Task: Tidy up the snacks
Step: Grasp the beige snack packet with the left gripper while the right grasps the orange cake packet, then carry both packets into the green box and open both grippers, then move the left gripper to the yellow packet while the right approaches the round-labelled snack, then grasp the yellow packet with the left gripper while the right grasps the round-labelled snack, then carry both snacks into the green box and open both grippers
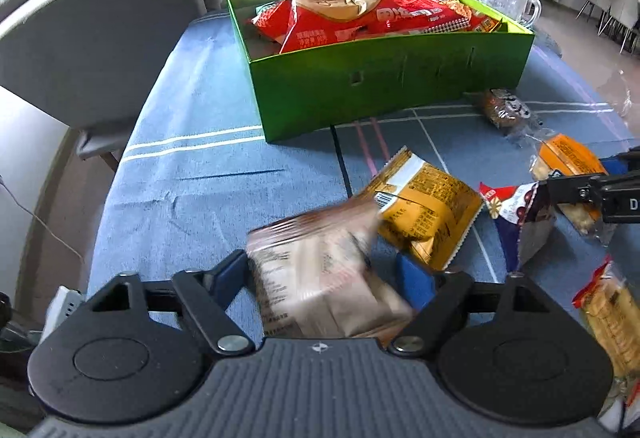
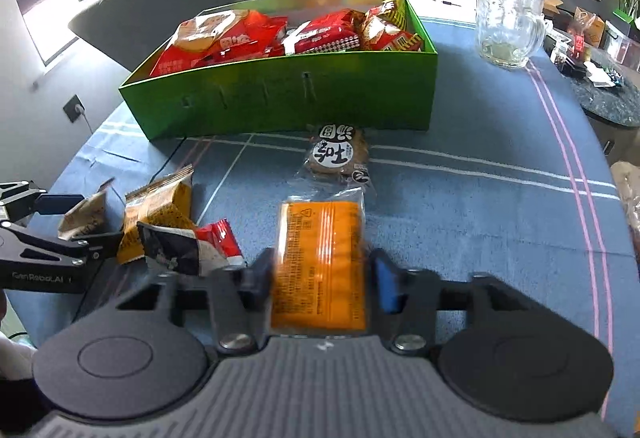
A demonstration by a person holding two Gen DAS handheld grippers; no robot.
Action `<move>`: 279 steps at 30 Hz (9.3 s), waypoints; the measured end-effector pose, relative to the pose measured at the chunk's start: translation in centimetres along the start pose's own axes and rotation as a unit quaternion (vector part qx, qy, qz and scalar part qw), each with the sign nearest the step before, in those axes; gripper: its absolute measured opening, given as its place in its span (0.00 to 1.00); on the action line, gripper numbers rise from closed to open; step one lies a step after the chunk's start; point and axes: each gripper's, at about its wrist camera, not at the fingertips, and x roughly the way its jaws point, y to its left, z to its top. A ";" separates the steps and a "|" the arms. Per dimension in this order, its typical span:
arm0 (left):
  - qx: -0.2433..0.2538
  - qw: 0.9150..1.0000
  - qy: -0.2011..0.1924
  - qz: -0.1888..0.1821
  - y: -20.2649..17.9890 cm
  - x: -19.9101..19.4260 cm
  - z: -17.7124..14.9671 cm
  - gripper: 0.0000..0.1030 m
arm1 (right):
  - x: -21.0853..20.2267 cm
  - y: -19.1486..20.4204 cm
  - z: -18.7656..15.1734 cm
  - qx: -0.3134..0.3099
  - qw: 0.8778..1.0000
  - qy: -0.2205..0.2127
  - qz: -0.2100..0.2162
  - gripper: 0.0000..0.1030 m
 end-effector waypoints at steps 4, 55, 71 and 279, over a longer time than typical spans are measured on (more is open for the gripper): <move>-0.008 1.000 -0.007 -0.026 0.4 -0.5 0.0 0.59 | -0.6 -0.1 0.1 0.013 1.000 -0.013 0.006 0.49; 0.003 0.989 -0.089 -0.119 -1.0 5.5 21.5 0.58 | 4.0 -3.4 17.7 0.123 0.988 -0.096 0.016 0.49; -0.020 0.988 -0.107 -0.112 0.0 2.8 19.9 0.66 | 1.3 -3.6 16.7 0.135 0.983 -0.115 0.046 0.66; -0.026 0.985 -0.154 -0.075 3.1 0.4 17.2 0.51 | 1.6 -0.4 14.3 0.130 0.988 -0.081 0.009 0.77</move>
